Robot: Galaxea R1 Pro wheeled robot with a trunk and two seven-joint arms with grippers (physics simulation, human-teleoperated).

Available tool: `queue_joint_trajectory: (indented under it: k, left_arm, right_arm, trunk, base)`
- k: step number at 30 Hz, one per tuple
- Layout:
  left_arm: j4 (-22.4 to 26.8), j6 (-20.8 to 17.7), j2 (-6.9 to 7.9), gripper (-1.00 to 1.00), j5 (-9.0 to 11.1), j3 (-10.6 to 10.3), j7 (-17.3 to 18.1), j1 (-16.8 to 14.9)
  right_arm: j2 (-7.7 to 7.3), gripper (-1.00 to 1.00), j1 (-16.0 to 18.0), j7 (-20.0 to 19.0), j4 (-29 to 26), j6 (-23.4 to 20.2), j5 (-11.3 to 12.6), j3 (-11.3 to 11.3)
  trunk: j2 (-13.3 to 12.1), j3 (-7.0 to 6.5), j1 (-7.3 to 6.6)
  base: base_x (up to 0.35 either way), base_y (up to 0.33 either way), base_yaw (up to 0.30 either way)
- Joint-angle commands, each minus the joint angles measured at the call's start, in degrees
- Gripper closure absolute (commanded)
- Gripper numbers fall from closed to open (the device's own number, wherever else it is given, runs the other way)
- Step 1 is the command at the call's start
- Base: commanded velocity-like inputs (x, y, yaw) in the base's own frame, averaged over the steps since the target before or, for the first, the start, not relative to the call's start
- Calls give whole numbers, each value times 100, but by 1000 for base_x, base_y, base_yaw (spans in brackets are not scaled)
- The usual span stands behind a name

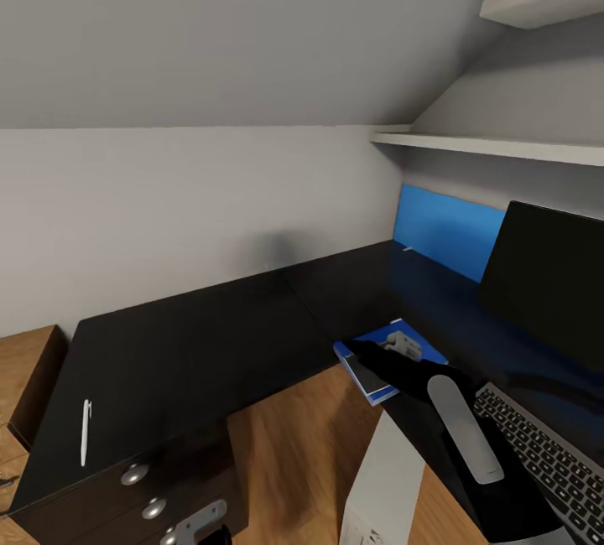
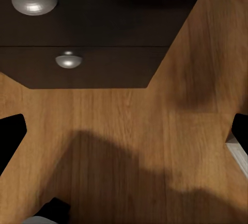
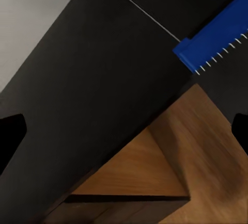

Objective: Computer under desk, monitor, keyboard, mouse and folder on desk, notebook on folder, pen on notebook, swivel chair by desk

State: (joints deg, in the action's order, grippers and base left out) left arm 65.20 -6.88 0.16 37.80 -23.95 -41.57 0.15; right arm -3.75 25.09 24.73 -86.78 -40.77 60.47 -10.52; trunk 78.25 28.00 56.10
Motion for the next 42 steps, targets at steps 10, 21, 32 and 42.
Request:
queue_joint_trajectory:
  k: [10, 21, 32, 42]
  left_arm:
    - [32, -33, 10, -100, 9, -5, -40, 0]
    - [15, 264, 485, -100, 62, -5, -52, 92]
    - [-657, 988, 737, -100, 50, -5, 54, 411]
    - [-958, 1518, 774, -100, 23, 2, 347, 422]
  right_arm:
    - [24, -100, 4, 75, -11, 14, 43, -61]
    - [24, -100, 4, 96, -3, 166, -29, -379]
    - [253, -100, 4, 215, 11, 476, -739, -600]
    - [618, -100, 4, 613, 34, 559, -1694, -1072]
  trunk:
    - [3, 3, 0]
    - [3, 37, 0]
    - [3, 74, 0]
    - [3, 112, 0]
  base:
    - [0, 0, 234]
    - [0, 0, 265]
    - [0, 0, 262]
    - [0, 0, 257]
